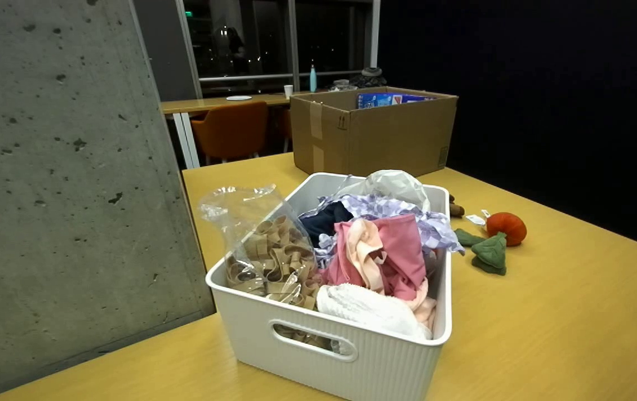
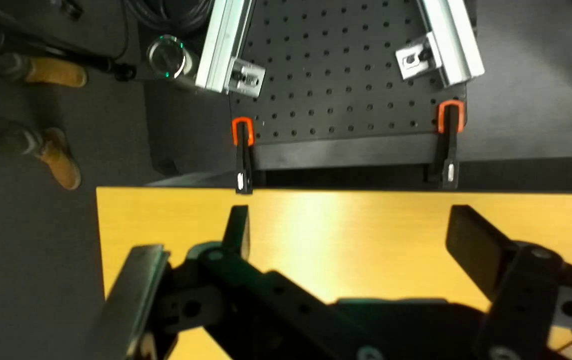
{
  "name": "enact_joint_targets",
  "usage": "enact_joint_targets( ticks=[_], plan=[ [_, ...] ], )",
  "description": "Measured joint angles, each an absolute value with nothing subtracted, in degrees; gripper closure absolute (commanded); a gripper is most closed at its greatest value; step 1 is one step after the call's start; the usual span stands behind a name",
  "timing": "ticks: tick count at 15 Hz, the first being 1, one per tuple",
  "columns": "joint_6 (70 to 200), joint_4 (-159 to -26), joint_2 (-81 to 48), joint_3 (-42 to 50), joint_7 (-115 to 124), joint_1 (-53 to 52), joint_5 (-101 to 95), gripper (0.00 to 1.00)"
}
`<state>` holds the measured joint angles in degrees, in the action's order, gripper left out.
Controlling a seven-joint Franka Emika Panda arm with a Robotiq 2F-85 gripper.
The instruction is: Remove the laundry from the basket and lay it on the table, put back the pitch coloured laundry
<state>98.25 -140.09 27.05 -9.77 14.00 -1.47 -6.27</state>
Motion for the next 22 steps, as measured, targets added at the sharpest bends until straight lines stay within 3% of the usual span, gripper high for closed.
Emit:
enact_joint_targets(
  ticks=[6, 12, 22],
  plan=[
    [110.3, -125.4, 8.4, -12.9, 20.4, -1.6, -21.8, 0.00],
    [111.3, -106.2, -11.1, -11.6, 23.4, -4.7, -37.7, 0.00],
    [123.0, -79.0, -38.2, -8.6, 24.8, -18.2, -38.8, 0.00]
  ],
)
